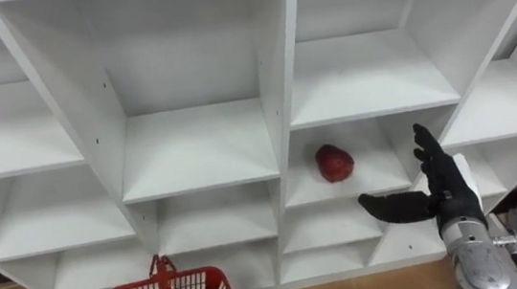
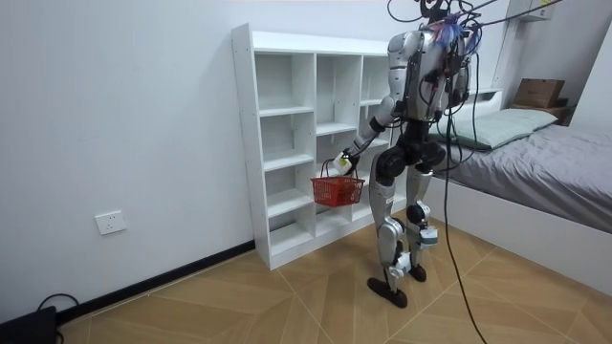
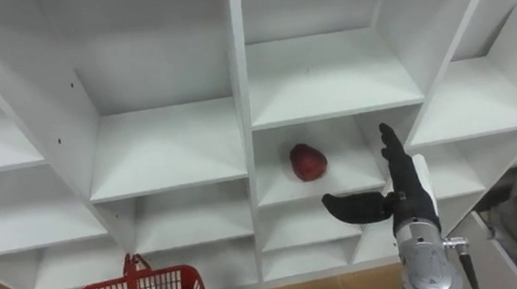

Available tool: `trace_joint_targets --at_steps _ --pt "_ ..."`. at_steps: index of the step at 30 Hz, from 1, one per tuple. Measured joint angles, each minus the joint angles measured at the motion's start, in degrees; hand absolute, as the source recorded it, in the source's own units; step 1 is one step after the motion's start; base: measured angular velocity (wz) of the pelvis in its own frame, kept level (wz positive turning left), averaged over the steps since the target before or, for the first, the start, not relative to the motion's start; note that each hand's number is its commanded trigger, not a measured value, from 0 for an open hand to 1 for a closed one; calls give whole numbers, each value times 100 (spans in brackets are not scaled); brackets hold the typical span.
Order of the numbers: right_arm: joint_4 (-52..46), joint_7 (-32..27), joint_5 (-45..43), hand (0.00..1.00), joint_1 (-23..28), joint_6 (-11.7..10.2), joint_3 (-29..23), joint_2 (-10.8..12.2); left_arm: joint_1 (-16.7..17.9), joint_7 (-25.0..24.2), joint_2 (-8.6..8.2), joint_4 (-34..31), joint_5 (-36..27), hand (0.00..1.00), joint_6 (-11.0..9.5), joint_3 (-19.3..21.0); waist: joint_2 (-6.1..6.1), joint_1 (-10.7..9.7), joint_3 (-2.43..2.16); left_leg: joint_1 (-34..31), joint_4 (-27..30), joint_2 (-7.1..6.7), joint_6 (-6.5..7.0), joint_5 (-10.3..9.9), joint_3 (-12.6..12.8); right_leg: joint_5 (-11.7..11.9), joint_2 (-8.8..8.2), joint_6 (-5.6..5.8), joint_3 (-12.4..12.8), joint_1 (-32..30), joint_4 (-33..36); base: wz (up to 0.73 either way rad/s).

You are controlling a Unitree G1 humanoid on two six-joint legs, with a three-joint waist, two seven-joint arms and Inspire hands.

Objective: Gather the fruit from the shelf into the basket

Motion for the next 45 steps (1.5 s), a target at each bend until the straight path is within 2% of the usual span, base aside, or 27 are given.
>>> trace_joint_targets --at_steps 6,10,13,19,25,29,33,40,45 --pt "96 -202 1 0 -2 -16 5 7 211 2 0 18 51 100 -38 -9 9 -15 0 -95 5 -1 -1 0 -113 3 -16 1 -112 4 -10 9" --pt "213 -367 14 0 -85 -39 29 94 218 2 -2 116 101 100 -110 10 10 8 -2 -203 39 -10 1 1 -160 2 -45 -1 -197 -102 1 6" --pt "410 -444 180 0 -236 -158 48 94 206 1 -6 129 104 100 -115 5 14 10 3 -233 46 -19 2 2 -203 4 -73 0 -280 -112 -10 7" --pt "507 -613 407 0 -577 -211 283 76 114 -6 -7 140 102 100 -155 -139 13 35 0 -438 90 -19 4 4 -211 13 -78 -8 -296 -308 16 1" --pt "1208 -662 690 0 -1189 -253 360 69 -146 5 16 344 90 100 -146 -297 -26 -6 1 -756 185 -11 4 4 -316 28 -96 -26 -379 -518 49 6" --pt "1908 -873 937 0 -1714 -255 356 53 -424 5 27 450 94 100 -156 -400 -56 1 22 -1051 260 -5 6 7 -390 42 -111 -46 -458 -786 121 8" --pt "2269 -922 940 0 -2030 -256 339 26 -621 13 9 624 90 100 -158 -412 -62 -22 44 -1146 301 0 7 9 -465 43 -120 -49 -562 -818 103 10" --pt "2518 -1262 1001 0 -2548 -338 352 -48 -872 142 11 680 80 100 -160 -512 -73 50 55 -1625 409 -7 23 32 -478 79 -175 -69 -736 -1291 209 0" --pt "2933 -1537 1050 0 -2894 -423 345 -128 -1096 159 28 817 -20 100 -207 -613 -107 152 98 -1801 410 -19 36 66 -494 87 -198 -80 -777 -1458 226 2"
